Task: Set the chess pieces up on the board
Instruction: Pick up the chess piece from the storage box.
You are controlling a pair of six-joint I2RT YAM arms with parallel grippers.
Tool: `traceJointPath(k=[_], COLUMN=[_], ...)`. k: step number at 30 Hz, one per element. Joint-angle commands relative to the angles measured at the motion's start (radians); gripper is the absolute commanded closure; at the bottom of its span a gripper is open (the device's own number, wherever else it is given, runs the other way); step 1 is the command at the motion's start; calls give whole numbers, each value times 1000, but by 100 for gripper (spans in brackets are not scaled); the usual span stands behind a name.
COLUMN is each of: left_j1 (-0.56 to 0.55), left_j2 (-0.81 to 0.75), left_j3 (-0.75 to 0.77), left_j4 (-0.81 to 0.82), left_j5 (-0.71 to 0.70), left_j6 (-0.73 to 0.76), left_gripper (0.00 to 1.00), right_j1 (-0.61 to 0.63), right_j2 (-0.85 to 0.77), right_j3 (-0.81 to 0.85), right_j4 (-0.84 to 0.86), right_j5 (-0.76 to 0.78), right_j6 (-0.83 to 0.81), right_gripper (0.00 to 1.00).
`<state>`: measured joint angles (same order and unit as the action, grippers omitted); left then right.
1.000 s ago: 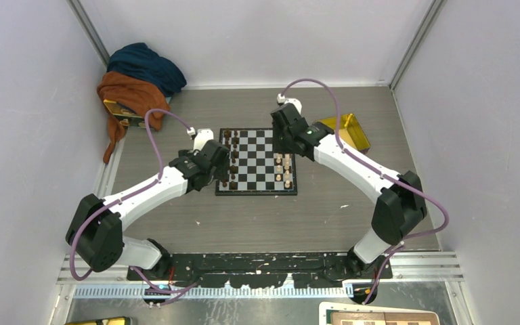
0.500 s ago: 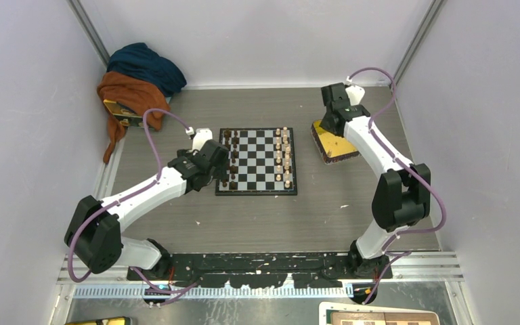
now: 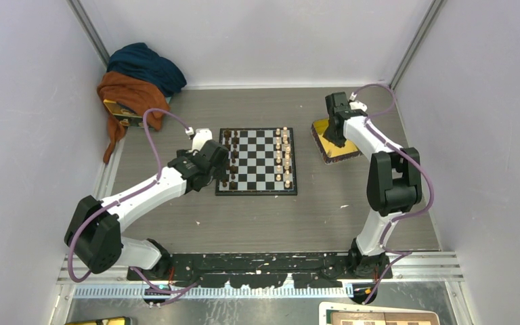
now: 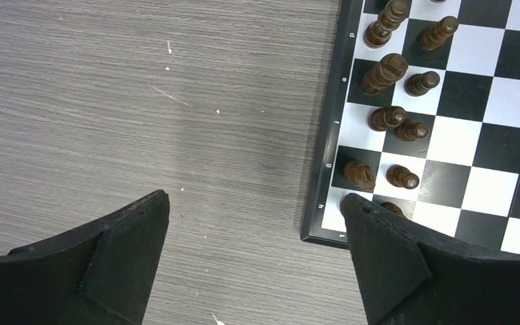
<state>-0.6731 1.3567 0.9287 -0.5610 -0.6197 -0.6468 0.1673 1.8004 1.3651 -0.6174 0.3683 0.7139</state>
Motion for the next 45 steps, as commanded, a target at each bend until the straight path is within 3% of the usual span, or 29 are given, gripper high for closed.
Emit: traceJointPath(k=[1, 36, 39, 45], left_j1=[-2, -2, -2, -2], left_j2=[-5, -3, -6, -12], left_j3=[31, 65, 65, 61], left_j4=[0, 0, 0, -3], left_j5=[-35, -63, -66, -71], left_j6=[-6, 26, 28, 30], left_gripper=[0, 0, 0, 0], right_j1=[-8, -19, -20, -19], right_j2=[5, 85, 84, 78], right_j3=[-8, -53, -56, -55], right_j4=[37, 68, 69, 71], right_j5=[-21, -58, -58, -57], right_j6=[34, 24, 24, 23], right_gripper=[66, 67, 71, 90])
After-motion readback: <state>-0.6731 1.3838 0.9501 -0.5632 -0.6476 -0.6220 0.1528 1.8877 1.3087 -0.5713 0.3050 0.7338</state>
